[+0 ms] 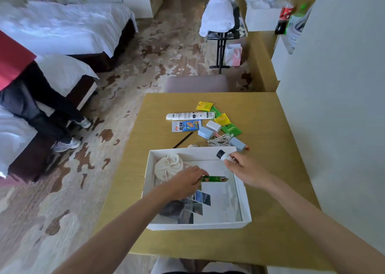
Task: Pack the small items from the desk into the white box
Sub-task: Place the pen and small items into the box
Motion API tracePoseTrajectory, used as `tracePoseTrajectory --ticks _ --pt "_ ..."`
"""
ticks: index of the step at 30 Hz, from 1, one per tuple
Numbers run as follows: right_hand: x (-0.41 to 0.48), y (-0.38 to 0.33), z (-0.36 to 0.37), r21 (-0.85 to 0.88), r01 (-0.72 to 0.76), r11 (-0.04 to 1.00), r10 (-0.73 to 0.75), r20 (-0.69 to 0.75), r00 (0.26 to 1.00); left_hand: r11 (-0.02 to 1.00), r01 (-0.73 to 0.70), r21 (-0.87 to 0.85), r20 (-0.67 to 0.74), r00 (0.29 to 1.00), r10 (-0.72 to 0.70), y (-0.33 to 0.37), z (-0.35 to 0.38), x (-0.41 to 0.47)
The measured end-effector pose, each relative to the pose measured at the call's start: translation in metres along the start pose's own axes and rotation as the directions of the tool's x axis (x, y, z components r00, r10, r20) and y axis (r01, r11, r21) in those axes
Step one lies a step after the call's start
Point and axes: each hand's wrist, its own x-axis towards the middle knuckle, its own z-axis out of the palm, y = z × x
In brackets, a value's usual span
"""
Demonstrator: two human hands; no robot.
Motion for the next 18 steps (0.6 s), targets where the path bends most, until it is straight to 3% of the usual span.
tracePoseTrajectory --ticks 8,18 --pt "-0.021 -0.005 0.005 -0.037 -0.020 0.999 0.019 -0.018 1.000 0.995 -0.091 -0.038 0.189 0.977 0.097 0.002 0.036 -0.012" --pt "-0.026 -0.004 0.014 -0.109 -0.109 0.988 0.102 -0.068 0.992 0.994 -0.106 0.008 -0.053 0.993 0.106 -0.003 0.031 0.002"
